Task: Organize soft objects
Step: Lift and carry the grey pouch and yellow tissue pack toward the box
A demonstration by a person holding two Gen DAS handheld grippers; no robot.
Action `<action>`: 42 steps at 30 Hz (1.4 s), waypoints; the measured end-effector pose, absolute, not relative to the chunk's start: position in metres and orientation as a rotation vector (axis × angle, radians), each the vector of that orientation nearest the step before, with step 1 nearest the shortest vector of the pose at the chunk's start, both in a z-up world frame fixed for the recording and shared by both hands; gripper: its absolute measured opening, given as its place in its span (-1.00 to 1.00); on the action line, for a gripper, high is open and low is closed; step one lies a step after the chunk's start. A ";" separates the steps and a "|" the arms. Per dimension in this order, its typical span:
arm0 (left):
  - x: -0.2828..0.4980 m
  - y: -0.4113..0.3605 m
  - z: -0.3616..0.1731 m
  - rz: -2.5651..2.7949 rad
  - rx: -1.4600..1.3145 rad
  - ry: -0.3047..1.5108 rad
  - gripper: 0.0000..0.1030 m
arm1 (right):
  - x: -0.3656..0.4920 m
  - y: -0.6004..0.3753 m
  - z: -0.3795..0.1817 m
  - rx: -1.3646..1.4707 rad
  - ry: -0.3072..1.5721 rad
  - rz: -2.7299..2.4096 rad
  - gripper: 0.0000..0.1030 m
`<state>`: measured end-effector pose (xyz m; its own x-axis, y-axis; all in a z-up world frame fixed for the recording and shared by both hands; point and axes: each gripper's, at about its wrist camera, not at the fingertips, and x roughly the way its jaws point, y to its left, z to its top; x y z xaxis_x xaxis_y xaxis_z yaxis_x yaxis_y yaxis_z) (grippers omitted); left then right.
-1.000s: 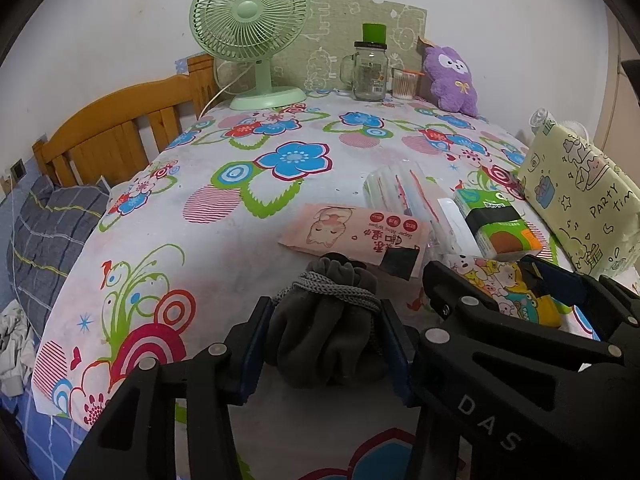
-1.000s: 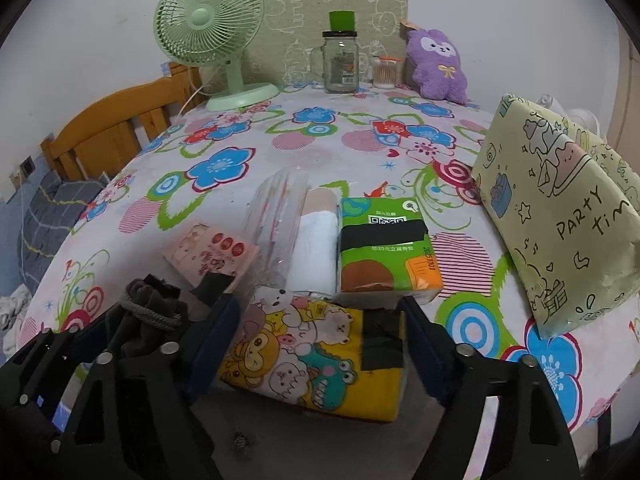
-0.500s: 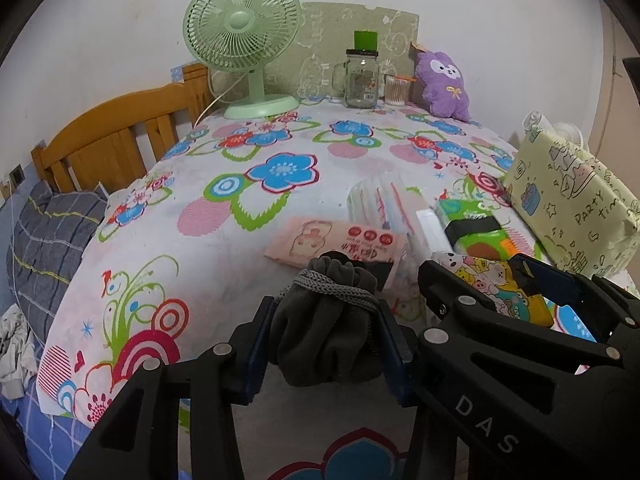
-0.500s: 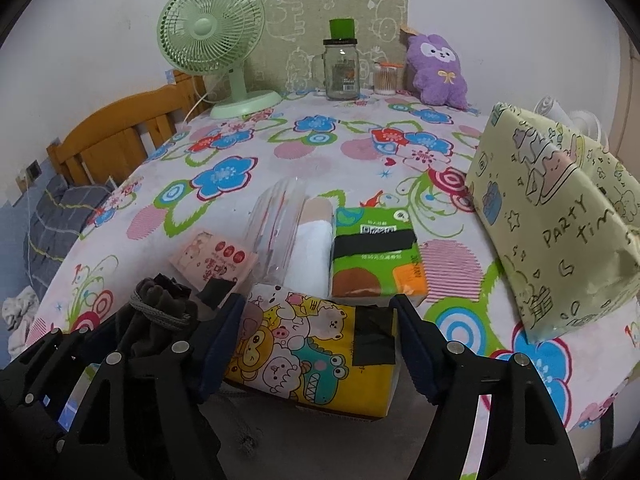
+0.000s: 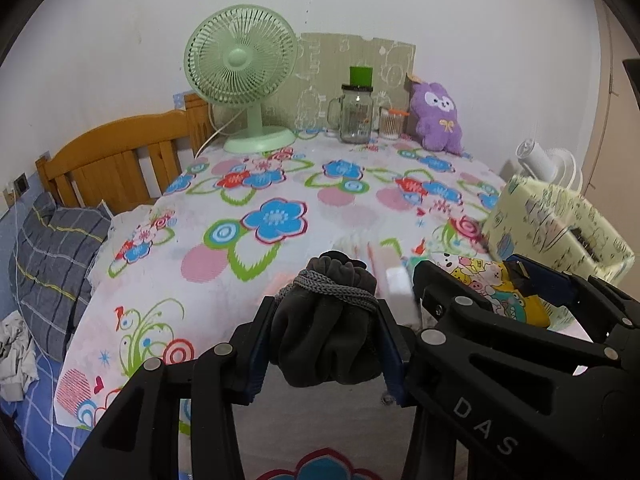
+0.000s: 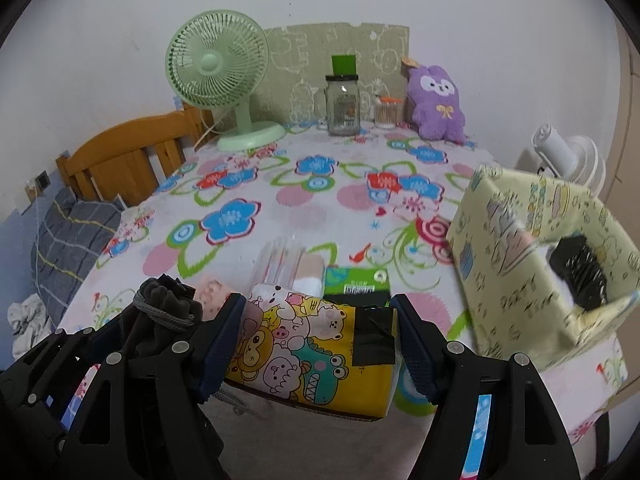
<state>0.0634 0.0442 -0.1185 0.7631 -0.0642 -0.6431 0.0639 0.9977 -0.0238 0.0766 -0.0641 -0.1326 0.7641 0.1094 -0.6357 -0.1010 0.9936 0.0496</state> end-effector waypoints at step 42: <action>0.081 -0.058 -0.021 -0.153 0.035 0.568 -0.07 | 0.084 -0.160 -0.023 -0.039 0.529 0.142 0.47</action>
<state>0.0811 -0.0582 -0.0208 0.8322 -0.1346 -0.5379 0.1537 0.9881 -0.0095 0.0837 -0.1599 -0.0231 0.8538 0.1246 -0.5055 -0.1449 0.9894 -0.0008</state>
